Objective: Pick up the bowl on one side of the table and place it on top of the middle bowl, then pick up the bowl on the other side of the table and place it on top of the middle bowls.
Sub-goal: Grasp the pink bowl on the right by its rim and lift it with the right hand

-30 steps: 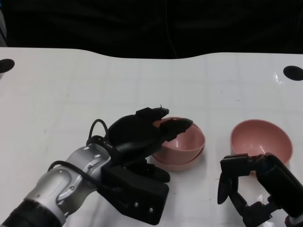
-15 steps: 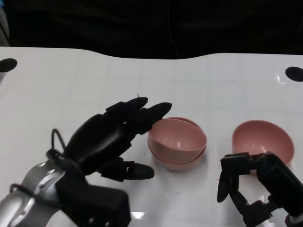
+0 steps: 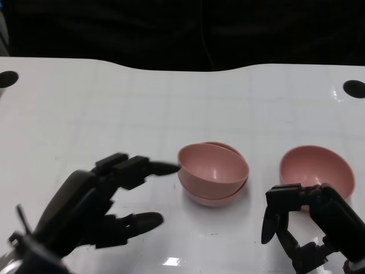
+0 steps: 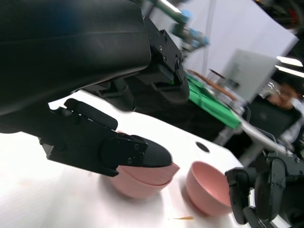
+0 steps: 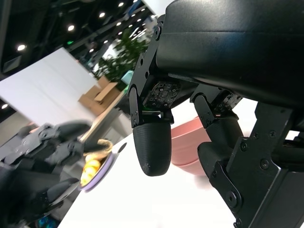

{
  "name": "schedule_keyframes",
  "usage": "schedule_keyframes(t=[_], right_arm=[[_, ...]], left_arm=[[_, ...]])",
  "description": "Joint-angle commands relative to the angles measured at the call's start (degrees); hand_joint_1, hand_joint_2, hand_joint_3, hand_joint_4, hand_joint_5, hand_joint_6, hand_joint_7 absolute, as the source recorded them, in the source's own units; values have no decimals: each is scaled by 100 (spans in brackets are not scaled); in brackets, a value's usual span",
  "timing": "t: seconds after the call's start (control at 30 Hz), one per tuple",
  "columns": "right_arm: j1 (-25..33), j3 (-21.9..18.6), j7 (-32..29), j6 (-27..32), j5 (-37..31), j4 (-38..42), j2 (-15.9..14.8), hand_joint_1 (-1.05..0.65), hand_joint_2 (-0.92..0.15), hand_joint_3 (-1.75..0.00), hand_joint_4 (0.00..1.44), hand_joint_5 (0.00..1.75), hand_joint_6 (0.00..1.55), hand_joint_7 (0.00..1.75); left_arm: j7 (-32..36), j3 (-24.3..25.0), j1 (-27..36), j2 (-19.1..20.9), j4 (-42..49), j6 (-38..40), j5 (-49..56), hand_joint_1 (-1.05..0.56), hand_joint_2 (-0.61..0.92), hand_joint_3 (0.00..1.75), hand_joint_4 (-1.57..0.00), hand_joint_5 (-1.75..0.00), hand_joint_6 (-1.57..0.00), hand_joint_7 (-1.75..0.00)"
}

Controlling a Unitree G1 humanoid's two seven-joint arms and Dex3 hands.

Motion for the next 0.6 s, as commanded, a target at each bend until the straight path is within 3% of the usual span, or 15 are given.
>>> schedule_keyframes(t=[0.03, 0.2, 0.33, 0.5, 0.6], right_arm=[[-9, -68, -85, -31, 37, 25, -43, 18, -6, -175, 99, 172, 93, 135], [-22, -73, -69, -30, 86, 44, -70, 17, -7, -175, 98, 174, 92, 136], [-24, -98, -108, -35, 69, 29, -60, 18, -7, -174, 98, 173, 92, 136], [29, -199, -275, 71, -43, -107, -32, 20, -7, -171, 98, 171, 92, 132], [87, -259, -362, 222, -27, -239, -5, 21, -15, -157, 94, 163, 86, 123]], left_arm=[[-117, 153, 456, -122, -277, -47, -454, 8, 42, 124, -70, -152, -71, -117], [-158, 242, 659, -310, -307, -109, -528, 8, 41, 138, -81, -161, -80, -130], [-105, 254, 667, -543, 12, -296, -564, 11, 31, 155, -90, -169, -87, -146], [-131, 317, 553, -724, 451, -465, -669, 9, 26, 165, -93, -174, -89, -154], [-151, 350, 465, -796, 653, -544, -713, 8, 27, 163, -94, -175, -88, -157]])
